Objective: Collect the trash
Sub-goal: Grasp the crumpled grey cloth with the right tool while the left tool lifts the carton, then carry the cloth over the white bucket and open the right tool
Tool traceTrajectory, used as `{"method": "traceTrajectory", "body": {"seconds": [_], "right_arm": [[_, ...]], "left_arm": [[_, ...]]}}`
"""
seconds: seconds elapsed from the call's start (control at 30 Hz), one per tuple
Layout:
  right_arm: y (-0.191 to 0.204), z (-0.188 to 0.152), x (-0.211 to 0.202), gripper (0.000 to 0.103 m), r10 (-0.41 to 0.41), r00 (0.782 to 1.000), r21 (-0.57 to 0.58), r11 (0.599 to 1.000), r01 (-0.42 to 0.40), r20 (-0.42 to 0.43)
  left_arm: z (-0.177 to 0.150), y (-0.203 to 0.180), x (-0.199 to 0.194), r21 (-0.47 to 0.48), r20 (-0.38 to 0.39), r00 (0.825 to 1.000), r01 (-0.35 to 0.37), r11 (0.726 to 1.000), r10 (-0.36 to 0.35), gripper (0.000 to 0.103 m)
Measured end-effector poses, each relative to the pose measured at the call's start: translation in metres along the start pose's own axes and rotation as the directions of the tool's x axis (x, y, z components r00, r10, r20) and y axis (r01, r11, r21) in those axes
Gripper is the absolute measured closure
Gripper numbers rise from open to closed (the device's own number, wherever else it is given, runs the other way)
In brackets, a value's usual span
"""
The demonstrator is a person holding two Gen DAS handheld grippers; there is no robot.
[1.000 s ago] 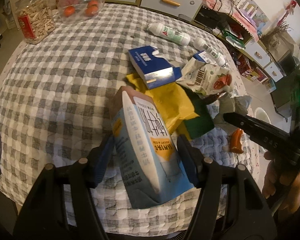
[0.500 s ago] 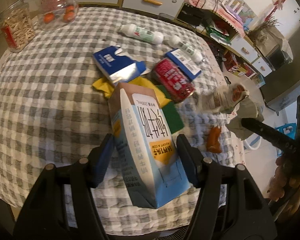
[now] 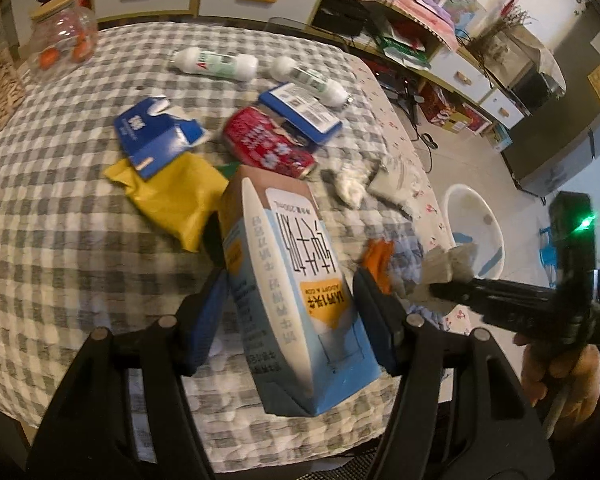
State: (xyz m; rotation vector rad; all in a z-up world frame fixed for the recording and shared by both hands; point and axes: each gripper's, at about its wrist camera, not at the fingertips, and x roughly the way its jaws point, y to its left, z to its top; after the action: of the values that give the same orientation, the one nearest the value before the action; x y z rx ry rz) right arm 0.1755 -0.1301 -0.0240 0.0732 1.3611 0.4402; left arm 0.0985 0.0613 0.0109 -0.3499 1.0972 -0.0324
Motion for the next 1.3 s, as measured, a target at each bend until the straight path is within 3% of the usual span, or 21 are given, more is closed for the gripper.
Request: {"method": "traceTrajectory", "body": {"seconds": [0.27,0.67,0.97,1.03,1.07,1.3], "right_arm": [[-0.029,0.005,-0.034,0.070,-0.002,0.995,0.046,0.999,-0.002,0.095],[-0.127,0.007,-0.071,0.069,-0.145,0.971,0.264,0.960,0.091,0.192],[-0.178,0.001,-0.088,0.066,-0.201,0.946,0.356,0.929,0.102,0.255],[-0.185,-0.001,-0.090,0.055,-0.220,0.937,0.369,0.923,0.111,0.270],[-0.187,-0.002,-0.090,0.040,-0.230,0.936,0.377,0.919,0.119,0.266],[-0.207,-0.017,-0.103,0.037,-0.241,0.936,0.406,0.906,0.122,0.256]], "left_arm": [[0.007,-0.028,0.009,0.048,-0.011,1.000,0.015,0.999,-0.014,0.038],[0.028,-0.110,0.048,0.139,-0.035,0.995,0.096,0.986,-0.092,0.038],[0.034,-0.166,0.086,0.203,-0.061,0.989,0.146,0.968,-0.137,0.038],[0.035,-0.177,0.094,0.213,-0.068,0.986,0.161,0.964,-0.149,0.038],[0.035,-0.184,0.099,0.220,-0.074,0.984,0.172,0.960,-0.160,0.038],[0.038,-0.225,0.127,0.265,-0.100,0.977,0.210,0.941,-0.189,0.038]]}}
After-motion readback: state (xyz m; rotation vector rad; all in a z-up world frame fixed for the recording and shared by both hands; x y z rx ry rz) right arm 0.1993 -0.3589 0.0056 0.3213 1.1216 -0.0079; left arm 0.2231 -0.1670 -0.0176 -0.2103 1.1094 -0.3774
